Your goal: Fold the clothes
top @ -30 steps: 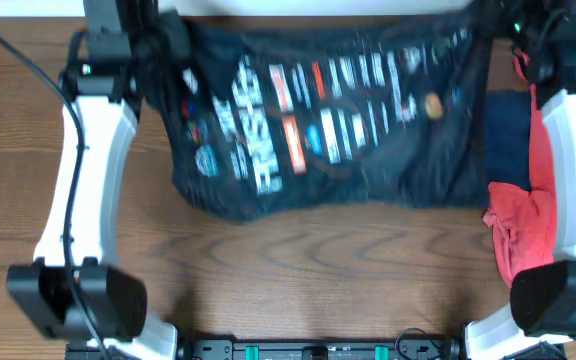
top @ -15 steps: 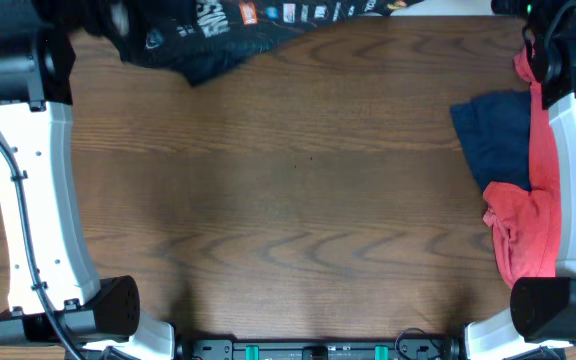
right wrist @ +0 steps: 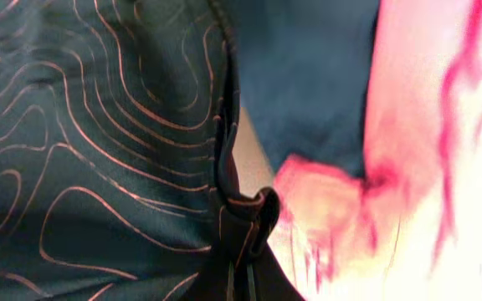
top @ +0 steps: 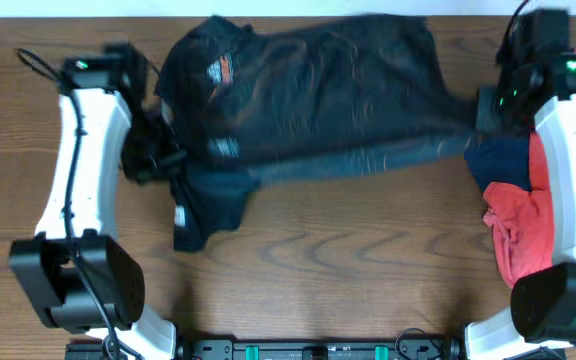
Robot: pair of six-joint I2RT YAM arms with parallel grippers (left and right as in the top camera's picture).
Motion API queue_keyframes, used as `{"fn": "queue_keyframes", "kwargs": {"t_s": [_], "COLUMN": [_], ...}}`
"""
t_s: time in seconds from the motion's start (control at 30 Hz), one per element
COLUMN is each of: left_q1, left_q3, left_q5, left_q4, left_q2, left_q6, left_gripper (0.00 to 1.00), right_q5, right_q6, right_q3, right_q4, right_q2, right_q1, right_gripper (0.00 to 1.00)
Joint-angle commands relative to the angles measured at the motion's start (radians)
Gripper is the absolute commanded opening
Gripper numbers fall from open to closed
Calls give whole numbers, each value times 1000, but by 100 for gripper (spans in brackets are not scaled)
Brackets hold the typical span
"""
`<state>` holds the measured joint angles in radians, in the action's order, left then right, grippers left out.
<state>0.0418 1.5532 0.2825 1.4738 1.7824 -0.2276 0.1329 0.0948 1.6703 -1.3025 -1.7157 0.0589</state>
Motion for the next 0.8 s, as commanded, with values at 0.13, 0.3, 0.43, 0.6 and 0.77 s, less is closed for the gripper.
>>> {"fn": "queue_keyframes", "kwargs": {"t_s": [0.13,0.3,0.43,0.6,0.77], "left_q1": [-4,-4,-4,-4,-4], "left_q3": [-348,-496,-506,-506,-506], "left_q5": [-10,1,57,57,57], "left_q4": [1,-31,-35,-126,-330], "left_q2": [-40,-180,-332,-474,-488], "left_q6": [33,21,5,-17,-34], "left_gripper": [6,6,6,7,6], "right_q5": [23,-25,-40,-71,-135], "right_q6": [71,96,101,103,102], "right_q3": [-238,-396,-463,-468,-469], "right_q4": [-62,-32,-9,117,322], "right_q2": [16,38,94,189,200], "right_q1": [23,35,39,38,38], "right_gripper": [1,1,1,1,1]}}
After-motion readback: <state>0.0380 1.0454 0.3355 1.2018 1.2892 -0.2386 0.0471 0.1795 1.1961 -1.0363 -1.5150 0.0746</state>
